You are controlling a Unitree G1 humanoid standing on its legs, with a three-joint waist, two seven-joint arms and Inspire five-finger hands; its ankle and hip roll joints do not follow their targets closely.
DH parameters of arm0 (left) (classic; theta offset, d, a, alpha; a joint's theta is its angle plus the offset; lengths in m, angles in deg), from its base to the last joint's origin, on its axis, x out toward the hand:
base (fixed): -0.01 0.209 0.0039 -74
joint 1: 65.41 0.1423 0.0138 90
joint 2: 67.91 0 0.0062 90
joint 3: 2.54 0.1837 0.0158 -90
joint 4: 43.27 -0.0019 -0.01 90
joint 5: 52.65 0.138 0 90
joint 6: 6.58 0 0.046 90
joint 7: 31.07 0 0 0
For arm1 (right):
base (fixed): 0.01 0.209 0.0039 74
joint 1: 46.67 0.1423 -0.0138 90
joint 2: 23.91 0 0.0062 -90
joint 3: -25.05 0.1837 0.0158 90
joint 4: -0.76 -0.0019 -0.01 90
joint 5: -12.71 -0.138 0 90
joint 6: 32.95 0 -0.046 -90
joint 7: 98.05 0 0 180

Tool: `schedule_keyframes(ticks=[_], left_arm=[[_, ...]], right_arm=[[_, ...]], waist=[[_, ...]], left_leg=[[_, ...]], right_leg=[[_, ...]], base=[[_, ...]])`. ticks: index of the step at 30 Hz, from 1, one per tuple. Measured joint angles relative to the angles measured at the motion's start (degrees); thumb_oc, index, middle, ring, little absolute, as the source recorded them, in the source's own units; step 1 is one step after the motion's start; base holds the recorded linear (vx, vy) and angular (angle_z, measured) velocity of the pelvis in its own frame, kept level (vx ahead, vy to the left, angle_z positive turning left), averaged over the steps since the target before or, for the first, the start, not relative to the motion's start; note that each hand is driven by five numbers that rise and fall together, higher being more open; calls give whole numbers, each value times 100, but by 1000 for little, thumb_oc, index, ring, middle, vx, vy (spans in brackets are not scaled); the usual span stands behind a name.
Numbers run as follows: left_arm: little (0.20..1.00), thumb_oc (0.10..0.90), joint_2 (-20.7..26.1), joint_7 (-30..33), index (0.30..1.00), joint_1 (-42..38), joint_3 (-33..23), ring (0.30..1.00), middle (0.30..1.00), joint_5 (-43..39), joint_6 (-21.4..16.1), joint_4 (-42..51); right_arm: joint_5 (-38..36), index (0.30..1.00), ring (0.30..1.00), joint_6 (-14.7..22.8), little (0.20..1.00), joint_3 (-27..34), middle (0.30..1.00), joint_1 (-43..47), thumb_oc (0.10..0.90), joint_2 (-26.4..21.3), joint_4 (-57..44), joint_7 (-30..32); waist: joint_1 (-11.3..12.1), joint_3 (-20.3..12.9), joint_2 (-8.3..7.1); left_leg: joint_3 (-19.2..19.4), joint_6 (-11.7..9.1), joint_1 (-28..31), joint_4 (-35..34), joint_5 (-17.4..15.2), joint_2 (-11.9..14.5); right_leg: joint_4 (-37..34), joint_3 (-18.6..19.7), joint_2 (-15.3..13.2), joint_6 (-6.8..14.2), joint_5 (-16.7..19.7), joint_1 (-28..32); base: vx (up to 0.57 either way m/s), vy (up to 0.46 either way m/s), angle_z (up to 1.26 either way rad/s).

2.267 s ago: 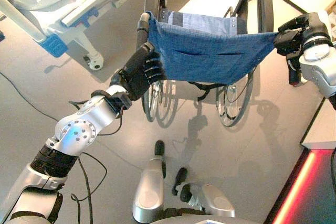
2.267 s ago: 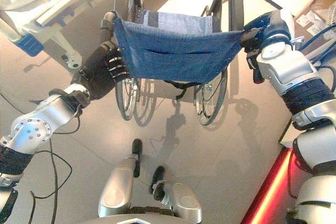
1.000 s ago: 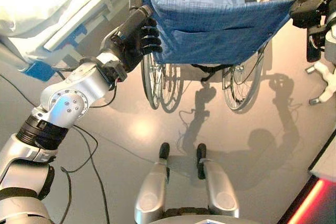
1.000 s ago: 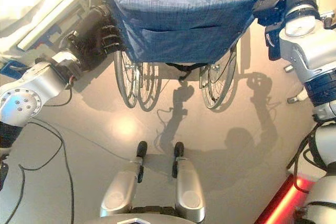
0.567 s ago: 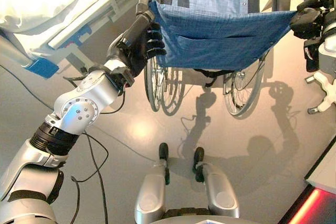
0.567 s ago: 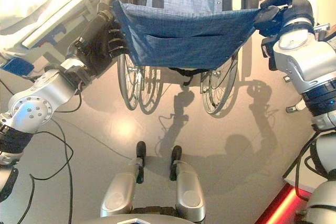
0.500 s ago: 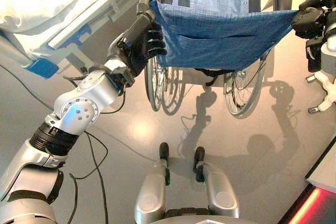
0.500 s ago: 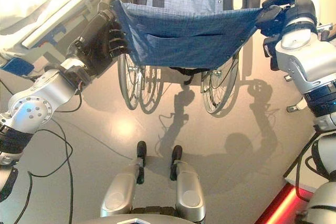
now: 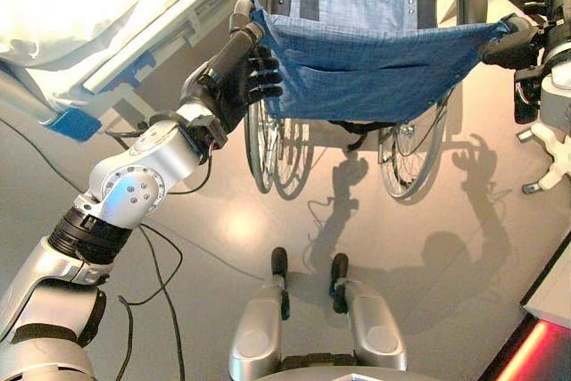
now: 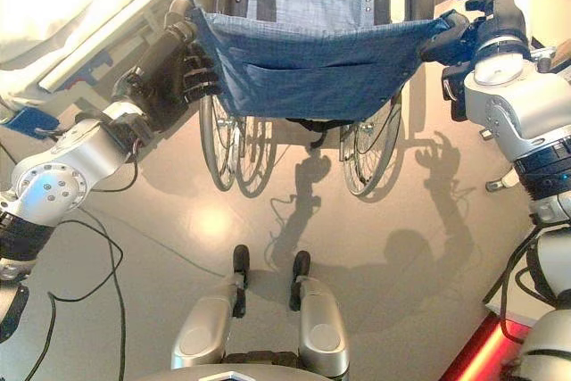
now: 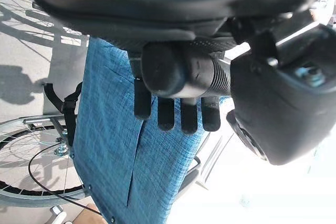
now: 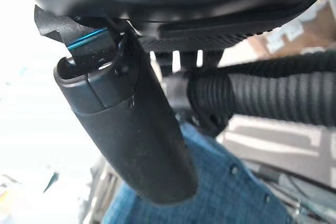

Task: Push the wheelchair next to the bed

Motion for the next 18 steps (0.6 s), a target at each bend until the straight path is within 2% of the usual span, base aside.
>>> schedule_keyframes(ticks=[4,10,13,15,18], left_arm=[[900,800,10,-21,900,-5,0,900,900,1,10,-8],[900,800,83,21,900,-2,-1,900,900,0,121,-7],[900,800,124,68,900,1,-8,900,900,0,146,2],[900,800,138,63,900,33,-80,900,900,1,145,37],[900,800,180,51,900,139,-225,900,900,1,144,123]], right_arm=[[-76,900,900,47,900,20,900,2,800,25,-5,7],[-94,900,900,90,900,221,900,-48,800,105,-53,5],[-132,900,900,143,900,389,900,-158,800,44,-346,2],[-290,900,900,362,900,673,900,-381,800,-39,-567,1],[-304,900,900,433,900,784,900,-474,800,-100,-751,7]], waist=[[6,0,-1],[66,2,-1],[89,2,-2],[114,1,-4],[117,-2,-12]], left_leg=[[94,2,22,106,-13,-23],[240,157,31,322,-111,-30],[226,151,38,318,-109,0],[212,113,36,232,-80,23],[229,69,19,163,-66,53]], right_leg=[[6,7,-40,28,19,2],[88,34,-35,46,28,17],[-17,42,-25,55,52,53],[-110,43,18,37,105,49],[-219,44,63,17,159,45]], base=[[-30,91,-1],[-6,35,-11],[-56,-142,-5],[-124,-149,-3],[-50,-93,-4]])
